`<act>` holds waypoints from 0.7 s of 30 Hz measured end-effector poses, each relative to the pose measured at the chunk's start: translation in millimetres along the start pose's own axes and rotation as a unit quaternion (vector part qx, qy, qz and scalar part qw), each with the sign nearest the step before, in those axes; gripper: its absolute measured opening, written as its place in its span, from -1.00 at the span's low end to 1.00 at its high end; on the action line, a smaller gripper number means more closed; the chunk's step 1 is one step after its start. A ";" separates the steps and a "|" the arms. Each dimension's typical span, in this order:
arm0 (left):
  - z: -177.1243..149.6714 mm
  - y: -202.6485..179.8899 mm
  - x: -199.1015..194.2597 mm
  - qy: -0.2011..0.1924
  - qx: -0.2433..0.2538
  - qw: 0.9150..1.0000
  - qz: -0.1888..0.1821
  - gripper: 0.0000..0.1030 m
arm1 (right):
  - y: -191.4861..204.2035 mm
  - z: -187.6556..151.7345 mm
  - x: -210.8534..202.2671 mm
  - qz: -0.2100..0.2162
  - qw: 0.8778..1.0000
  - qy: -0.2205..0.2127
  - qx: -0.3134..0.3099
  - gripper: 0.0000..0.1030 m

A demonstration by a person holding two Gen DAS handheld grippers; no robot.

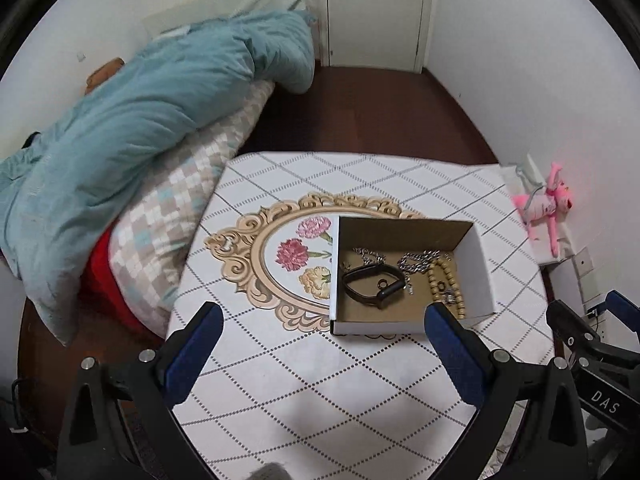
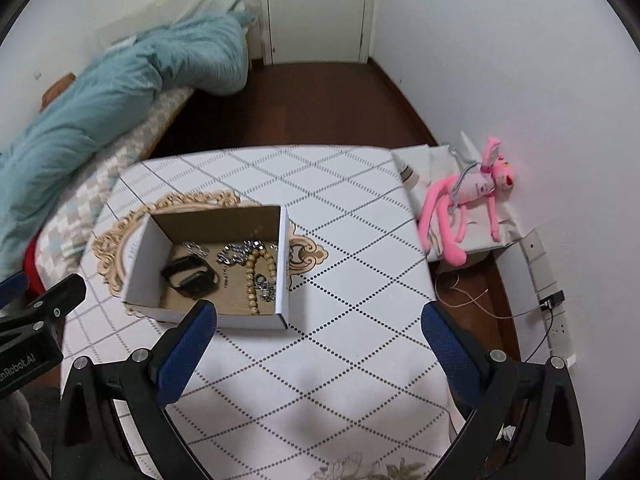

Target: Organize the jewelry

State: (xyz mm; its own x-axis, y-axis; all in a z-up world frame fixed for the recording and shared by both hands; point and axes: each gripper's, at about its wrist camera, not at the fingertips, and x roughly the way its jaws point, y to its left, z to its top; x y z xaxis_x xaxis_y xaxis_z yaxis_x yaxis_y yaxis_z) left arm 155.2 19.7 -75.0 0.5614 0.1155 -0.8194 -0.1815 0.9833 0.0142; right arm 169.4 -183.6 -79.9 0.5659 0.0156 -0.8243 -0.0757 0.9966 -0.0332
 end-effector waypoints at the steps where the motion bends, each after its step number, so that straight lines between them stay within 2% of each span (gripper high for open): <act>1: -0.9 0.7 -7.3 -0.005 0.000 1.000 0.001 1.00 | -0.7 -1.7 -12.3 -0.001 1.000 -0.009 0.001 1.00; 12: -16.5 4.2 -104.0 -0.059 0.008 0.998 -0.009 1.00 | -1.5 -21.0 -129.5 0.005 0.997 -0.082 0.003 1.00; 21: -27.9 8.0 -144.2 -0.068 0.005 0.997 -0.022 1.00 | 1.7 -31.7 -190.5 0.008 0.992 -0.123 0.000 1.00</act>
State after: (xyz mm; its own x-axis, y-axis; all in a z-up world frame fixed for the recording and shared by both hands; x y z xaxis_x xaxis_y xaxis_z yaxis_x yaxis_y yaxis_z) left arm 50.2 7.0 27.3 0.6733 0.0892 -0.7340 -0.1462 0.9892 -0.0139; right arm 35.5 -187.4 59.1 0.7478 0.0504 -0.6620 -0.0855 0.9961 -0.0208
